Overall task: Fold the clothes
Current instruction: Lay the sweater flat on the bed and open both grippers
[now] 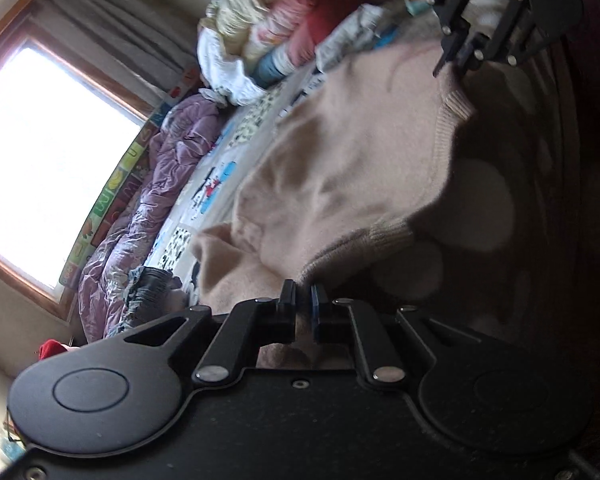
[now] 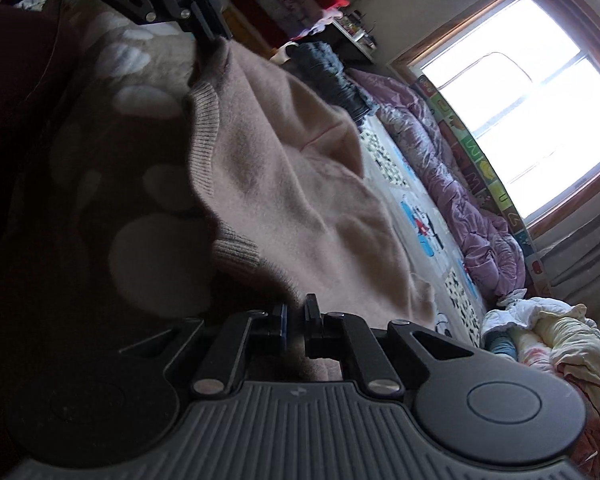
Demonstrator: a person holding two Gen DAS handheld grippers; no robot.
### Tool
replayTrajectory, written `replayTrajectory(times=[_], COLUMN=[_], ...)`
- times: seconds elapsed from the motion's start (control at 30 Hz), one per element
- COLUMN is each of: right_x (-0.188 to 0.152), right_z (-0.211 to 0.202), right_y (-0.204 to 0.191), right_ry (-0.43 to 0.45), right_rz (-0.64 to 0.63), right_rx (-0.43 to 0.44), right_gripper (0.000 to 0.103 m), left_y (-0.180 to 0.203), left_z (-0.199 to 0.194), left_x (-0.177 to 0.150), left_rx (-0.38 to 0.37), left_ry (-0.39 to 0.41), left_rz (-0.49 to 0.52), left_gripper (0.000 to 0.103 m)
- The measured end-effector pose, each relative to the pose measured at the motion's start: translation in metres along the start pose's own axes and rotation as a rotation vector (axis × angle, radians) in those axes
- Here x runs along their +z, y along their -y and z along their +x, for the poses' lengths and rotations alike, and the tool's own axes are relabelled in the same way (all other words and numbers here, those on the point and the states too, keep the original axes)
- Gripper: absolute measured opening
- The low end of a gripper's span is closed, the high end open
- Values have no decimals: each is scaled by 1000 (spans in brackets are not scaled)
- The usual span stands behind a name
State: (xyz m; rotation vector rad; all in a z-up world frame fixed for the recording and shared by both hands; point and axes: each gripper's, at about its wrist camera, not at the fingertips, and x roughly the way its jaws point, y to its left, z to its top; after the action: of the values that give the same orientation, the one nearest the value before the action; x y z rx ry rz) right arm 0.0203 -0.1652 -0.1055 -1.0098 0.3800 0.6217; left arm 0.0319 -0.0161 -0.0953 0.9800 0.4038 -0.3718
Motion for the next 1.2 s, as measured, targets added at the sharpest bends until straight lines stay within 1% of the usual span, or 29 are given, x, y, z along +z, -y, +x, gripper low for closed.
replayTrajectory(times=[0.2, 0.27, 0.33, 0.37, 0.4, 0.43, 0.47, 0.5, 0.53, 0.6, 0.67, 0.7, 0.77, 0.8, 0.87, 0.93, 0.97, 1.0, 1.03, 1.07, 1.1, 1.17, 1.2], right_x=[-3, -4, -4, -3, -3, -2, -1, 0, 1, 4, 5, 6, 7, 7, 5, -4, -10, -19, -30, -42, -50, -61, -66], right_z=[16, 23, 29, 30, 30, 29, 27, 24, 20, 10, -2, -9, -22, -28, -39, -49, -52, -54, -54, -52, -47, -30, -21], right_y=[-32, -36, -43, -49, -54, -58, -62, -63, -64, -62, -53, -46, -23, -9, 27, 65, 83, 98, 110, 118, 120, 106, 99], right_ry=[-81, -119, -151, -160, -164, -162, -161, -161, -160, -156, -147, -139, -98, -73, -9, 76, 122, 170, 223, 275, 306, 311, 314], right_rz=[-29, -17, -26, -37, -48, -60, -67, -70, -70, -57, -40, -22, 67, 126, 288, 511, 633, 767, 905, 1036, 1130, 1226, 1275], right_rx=[39, 72, 108, 127, 144, 156, 171, 187, 205, 251, 262, 264, 260, 254, 226, 201, 195, 200, 217, 241, 258, 275, 283], right_gripper=[10, 13, 21, 25, 33, 37, 37, 37, 37, 37, 37, 37, 37, 37, 38, 42, 45, 51, 53, 53, 53, 53, 54], left_y=[31, 36, 43, 45, 48, 50, 52, 54, 53, 49, 41, 36, 20, 7, -20, -54, -73, -91, -110, -127, -143, -163, -165], left_z=[15, 22, 27, 29, 32, 31, 30, 29, 25, 15, 6, 1, -8, -11, -15, -17, -16, -15, -13, -9, -4, 10, 19], left_x=[-13, -15, -16, -17, -17, -18, -18, -19, -19, -19, -18, -17, -17, -16, -15, -16, -19, -23, -28, -37, -48, -81, -100], left_rx=[-8, -16, -1, -16, -34, -57, -80, -103, -122, -157, -188, -197, -205, -199, -185, -174, -166, -158, -149, -148, -147, -190, -232], left_ry=[-60, -83, -100, -116, -132, -139, -145, -152, -151, -148, -147, -144, -128, -115, -86, -47, -23, 1, 26, 44, 62, 93, 102], left_rz=[92, 112, 140, 142, 142, 157, 172, 188, 183, 171, 156, 144, 101, 54, -43, -203, -317, -433, -549, -701, -857, -1218, -1400], left_gripper=[6, 6, 7, 7, 10, 24, 33, 53, 56, 56, 56, 56, 56, 56, 58, 61, 62, 62, 63, 63, 64, 65, 66])
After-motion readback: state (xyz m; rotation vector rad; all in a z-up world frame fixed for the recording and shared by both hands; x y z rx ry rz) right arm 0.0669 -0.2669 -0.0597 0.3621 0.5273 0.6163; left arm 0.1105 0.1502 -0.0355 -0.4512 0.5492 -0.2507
